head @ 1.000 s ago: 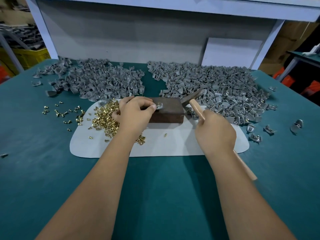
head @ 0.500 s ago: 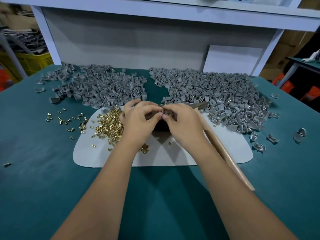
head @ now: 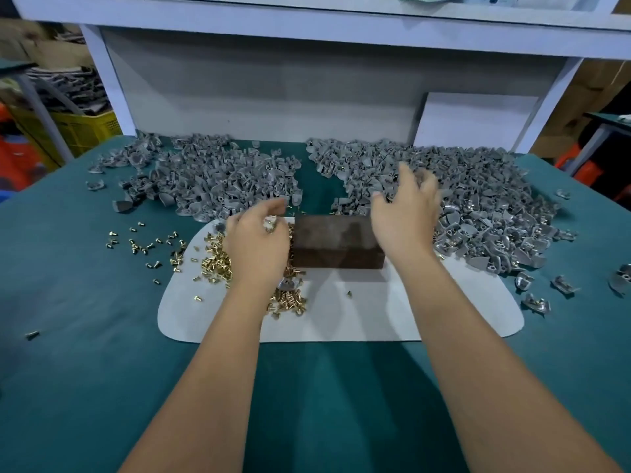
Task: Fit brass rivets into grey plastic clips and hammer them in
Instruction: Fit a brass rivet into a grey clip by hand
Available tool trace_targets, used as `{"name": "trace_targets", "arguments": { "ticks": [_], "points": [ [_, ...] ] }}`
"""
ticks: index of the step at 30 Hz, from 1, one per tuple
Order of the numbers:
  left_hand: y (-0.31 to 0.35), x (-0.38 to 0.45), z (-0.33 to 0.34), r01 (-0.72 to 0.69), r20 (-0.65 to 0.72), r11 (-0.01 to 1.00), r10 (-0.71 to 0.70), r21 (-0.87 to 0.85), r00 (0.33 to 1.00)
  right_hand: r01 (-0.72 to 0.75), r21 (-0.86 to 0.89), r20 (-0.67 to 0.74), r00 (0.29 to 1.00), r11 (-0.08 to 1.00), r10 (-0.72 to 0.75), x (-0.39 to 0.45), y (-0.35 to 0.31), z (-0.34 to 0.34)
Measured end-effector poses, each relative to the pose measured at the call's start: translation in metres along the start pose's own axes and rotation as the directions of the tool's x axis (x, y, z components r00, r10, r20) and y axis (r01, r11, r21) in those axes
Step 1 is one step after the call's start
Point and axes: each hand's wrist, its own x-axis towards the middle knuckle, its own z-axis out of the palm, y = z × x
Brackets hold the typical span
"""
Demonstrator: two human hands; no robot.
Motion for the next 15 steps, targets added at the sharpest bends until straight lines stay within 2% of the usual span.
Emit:
{"name": "trace_targets", "arguments": {
  "ticks": [3,5,7,8,10,11,13,15],
  "points": [
    [-0.011,0.010,-0.014,0.042,-0.116,0.996,-0.051,-0.077,0.992,0.215,-0.010,-0.061,0.975,0.977,-0.215,-0.034,-0.012,0.009],
    [-0.020,0.017,-0.023,0.124,-0.177,0.978,-0.153,-0.165,0.972,0.389,-0.002,-0.084,0.918,0.921,-0.388,-0.057,-0.022,0.014],
    [-0.029,0.020,-0.033,0.189,-0.208,0.970,-0.219,-0.154,0.953,0.561,0.026,-0.002,0.828,0.827,-0.561,-0.078,-0.028,0.018],
    [-0.033,0.021,-0.037,0.198,-0.211,0.973,-0.220,-0.120,0.952,0.629,0.027,0.103,0.771,0.777,-0.628,-0.087,-0.030,0.020],
    [-0.040,0.023,-0.043,0.212,-0.191,0.977,-0.205,0.018,0.960,0.712,-0.005,0.312,0.668,0.702,-0.676,-0.103,-0.031,0.026],
    [-0.042,0.024,-0.044,0.227,-0.169,0.964,-0.202,0.142,0.965,0.728,-0.024,0.372,0.643,0.685,-0.670,-0.110,-0.031,0.031],
    [-0.043,0.021,-0.043,0.264,-0.100,0.880,-0.244,0.394,0.964,0.730,-0.081,0.460,0.631,0.678,-0.624,-0.119,-0.030,0.037],
    [-0.043,0.019,-0.041,0.228,-0.021,0.817,-0.256,0.530,0.966,0.744,-0.099,0.496,0.613,0.661,-0.616,-0.122,-0.031,0.040]
  ]
}}
